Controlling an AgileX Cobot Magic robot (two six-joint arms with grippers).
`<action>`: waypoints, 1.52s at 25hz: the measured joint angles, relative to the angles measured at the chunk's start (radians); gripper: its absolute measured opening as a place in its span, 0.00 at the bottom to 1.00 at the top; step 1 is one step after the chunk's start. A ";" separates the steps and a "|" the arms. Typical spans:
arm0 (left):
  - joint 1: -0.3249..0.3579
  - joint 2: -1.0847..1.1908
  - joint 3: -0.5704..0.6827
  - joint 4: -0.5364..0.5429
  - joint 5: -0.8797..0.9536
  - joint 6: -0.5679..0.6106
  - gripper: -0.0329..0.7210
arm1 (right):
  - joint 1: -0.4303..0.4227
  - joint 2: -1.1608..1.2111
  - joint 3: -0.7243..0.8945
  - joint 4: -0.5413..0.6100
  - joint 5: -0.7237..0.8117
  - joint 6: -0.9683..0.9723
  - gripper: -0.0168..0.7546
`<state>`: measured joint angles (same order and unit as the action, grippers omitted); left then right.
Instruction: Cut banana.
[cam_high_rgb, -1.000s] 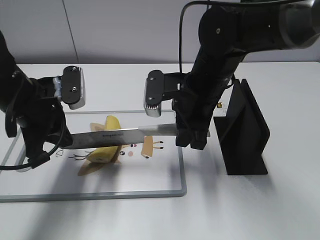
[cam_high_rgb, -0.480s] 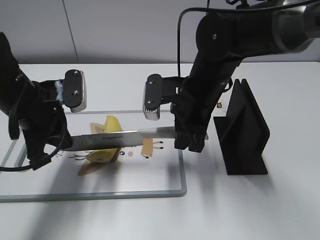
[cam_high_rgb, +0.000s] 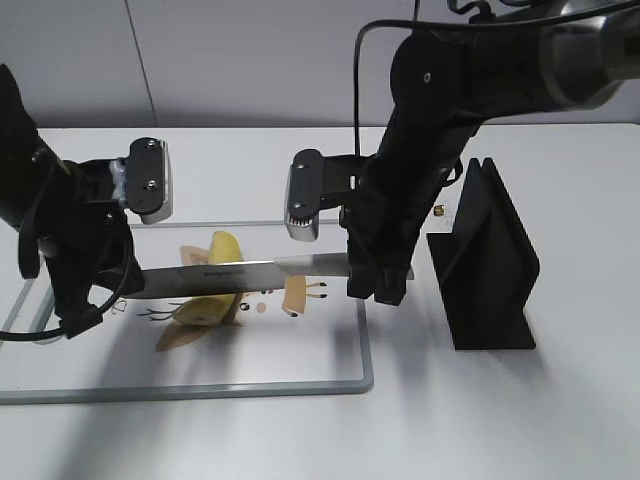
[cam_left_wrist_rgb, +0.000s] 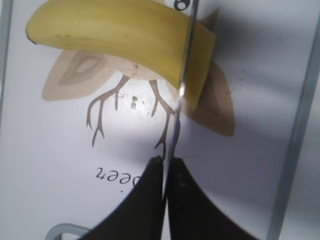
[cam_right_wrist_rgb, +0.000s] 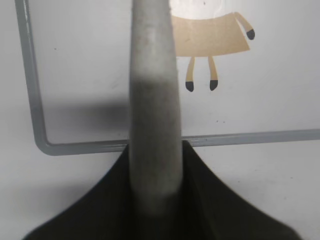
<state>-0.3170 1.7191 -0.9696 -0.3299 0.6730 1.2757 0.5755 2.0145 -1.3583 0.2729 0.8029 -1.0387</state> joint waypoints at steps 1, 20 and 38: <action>0.000 0.001 0.000 0.001 -0.001 0.000 0.04 | 0.000 0.002 0.000 0.000 -0.003 0.000 0.23; 0.001 0.137 -0.014 -0.007 -0.029 0.008 0.04 | 0.000 0.107 -0.003 0.008 -0.031 -0.001 0.24; 0.001 0.171 -0.022 -0.012 -0.035 0.010 0.04 | -0.004 0.125 -0.012 0.009 -0.032 -0.003 0.24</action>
<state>-0.3161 1.8902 -0.9918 -0.3424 0.6380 1.2859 0.5711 2.1398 -1.3703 0.2818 0.7713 -1.0417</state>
